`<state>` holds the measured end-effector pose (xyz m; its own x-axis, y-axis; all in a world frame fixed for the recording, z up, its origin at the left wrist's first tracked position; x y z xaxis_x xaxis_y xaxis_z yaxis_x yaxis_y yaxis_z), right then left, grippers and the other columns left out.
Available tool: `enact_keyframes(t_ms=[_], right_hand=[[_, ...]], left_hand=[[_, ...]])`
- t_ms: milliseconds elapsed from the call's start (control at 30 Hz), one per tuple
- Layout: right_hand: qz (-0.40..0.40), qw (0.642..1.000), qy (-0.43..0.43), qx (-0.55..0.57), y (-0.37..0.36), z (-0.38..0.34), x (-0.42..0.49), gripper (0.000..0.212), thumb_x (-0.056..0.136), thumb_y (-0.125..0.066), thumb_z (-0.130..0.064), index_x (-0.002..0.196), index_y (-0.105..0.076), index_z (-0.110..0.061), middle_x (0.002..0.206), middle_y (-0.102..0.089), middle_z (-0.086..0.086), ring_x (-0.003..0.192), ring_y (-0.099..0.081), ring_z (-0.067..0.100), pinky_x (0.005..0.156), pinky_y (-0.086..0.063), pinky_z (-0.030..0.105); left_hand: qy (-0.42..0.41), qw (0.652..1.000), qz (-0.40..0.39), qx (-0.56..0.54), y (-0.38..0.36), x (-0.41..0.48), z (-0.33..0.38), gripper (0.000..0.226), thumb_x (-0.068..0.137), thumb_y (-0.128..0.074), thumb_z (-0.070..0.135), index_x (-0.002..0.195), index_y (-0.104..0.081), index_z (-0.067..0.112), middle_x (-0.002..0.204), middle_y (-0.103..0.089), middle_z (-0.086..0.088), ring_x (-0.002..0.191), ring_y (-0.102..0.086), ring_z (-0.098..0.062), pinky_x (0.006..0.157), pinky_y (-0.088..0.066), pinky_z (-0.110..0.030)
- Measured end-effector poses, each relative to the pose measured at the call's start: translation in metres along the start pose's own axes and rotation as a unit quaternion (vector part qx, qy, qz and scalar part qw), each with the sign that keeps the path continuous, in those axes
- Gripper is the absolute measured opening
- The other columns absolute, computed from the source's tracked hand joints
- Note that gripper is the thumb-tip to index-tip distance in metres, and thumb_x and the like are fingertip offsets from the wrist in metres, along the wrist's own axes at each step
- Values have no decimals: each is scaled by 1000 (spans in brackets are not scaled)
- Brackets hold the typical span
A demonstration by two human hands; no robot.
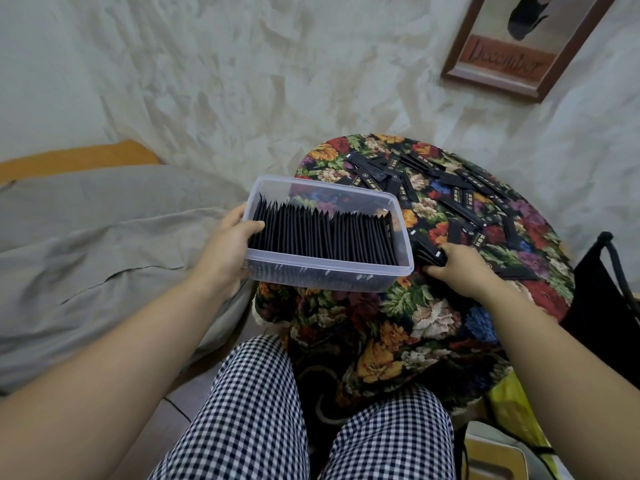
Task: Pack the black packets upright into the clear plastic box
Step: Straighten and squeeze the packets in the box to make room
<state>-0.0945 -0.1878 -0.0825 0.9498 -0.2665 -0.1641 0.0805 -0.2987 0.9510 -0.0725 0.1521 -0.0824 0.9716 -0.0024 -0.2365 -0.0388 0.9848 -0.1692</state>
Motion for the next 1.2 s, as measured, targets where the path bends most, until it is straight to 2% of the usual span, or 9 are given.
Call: enact_keyframes(t_ms=[100, 267, 400, 533, 633, 733, 900, 1067, 1200], right_hand=[[82, 995, -7, 56, 7, 5, 6, 18, 92, -60, -19, 99, -49, -6, 94, -61, 16, 77, -53, 30, 64, -39, 36], [182, 977, -51, 100, 21, 13, 20, 25, 94, -54, -17, 111, -46, -1, 98, -59, 21, 78, -50, 31, 64, -36, 35], [232, 959, -79, 142, 40, 19, 28, 29, 94, -53, -16, 116, -46, 0, 107, -60, 25, 93, -57, 40, 71, -40, 39], [273, 948, -66, 152, 70, 22, 31, 31, 94, -54, -19, 120, -47, -2, 112, -60, 24, 98, -57, 39, 74, -42, 39], [269, 952, -44, 137, 84, 22, 30, 34, 94, -55, -19, 123, -47, -3, 112, -60, 22, 97, -56, 35, 71, -39, 35], [254, 959, -2, 125, 90, 16, 27, 32, 92, -56, -17, 122, -50, -6, 108, -62, 18, 93, -57, 32, 69, -40, 34], [229, 967, 55, 92, 95, -9, 22, 32, 90, -58, -16, 120, -51, -6, 107, -63, 17, 93, -57, 33, 67, -36, 33], [171, 972, 124, 100, 84, -51, 15, 30, 90, -59, -16, 118, -54, -10, 94, -60, 5, 81, -54, 21, 62, -33, 27], [118, 960, 172, 188, 72, -90, 3, 14, 91, -58, -18, 103, -52, -18, 88, -62, -1, 79, -57, 17, 60, -42, 23]], left_hand=[[-1, 1000, -9, -1, -7, -1, 0, 34, 96, -40, 11, 115, -56, 34, 88, -65, 11, 76, -60, -11, 59, -45, -30], [-12, 999, -41, 13, -27, -3, 3, 33, 95, -42, 11, 117, -56, 32, 97, -67, 5, 80, -64, -12, 53, -50, -26], [-20, 998, -57, 31, -54, -1, 1, 34, 88, -49, 20, 114, -59, 39, 116, -65, 2, 107, -61, -22, 90, -50, -47], [-26, 995, -78, 57, -89, 1, -4, 30, 91, -47, 18, 106, -59, 41, 111, -64, 3, 104, -60, -21, 89, -47, -45], [-18, 995, -80, 64, -113, 4, -8, 34, 94, -46, 16, 124, -54, 29, 116, -60, 4, 107, -56, -18, 93, -46, -41], [-10, 993, -83, 77, -131, 7, -10, 32, 95, -44, 19, 125, -52, 28, 116, -59, 2, 106, -56, -19, 97, -44, -44], [-12, 986, -96, 134, -150, 12, -7, 34, 101, -38, 29, 134, -44, 28, 114, -54, 8, 97, -50, -13, 79, -41, -32], [-16, 955, -175, 238, -145, 10, -8, 50, 99, -43, 36, 146, -30, 27, 145, -40, 6, 128, -41, -17, 97, -37, -32], [-107, 954, -129, 250, -132, 5, 9, 56, 97, -47, 39, 147, -28, 22, 147, -38, 5, 132, -38, -12, 107, -33, -30]])
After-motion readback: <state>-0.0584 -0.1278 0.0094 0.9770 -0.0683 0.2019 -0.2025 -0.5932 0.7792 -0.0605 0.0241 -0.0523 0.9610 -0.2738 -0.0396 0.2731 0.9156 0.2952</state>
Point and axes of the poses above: each hand's wrist, its own x-axis towards the middle knuckle, its own y-axis out of the back of the hand, z = x × y, the point moved 3 cm from there along x, towards the middle knuckle
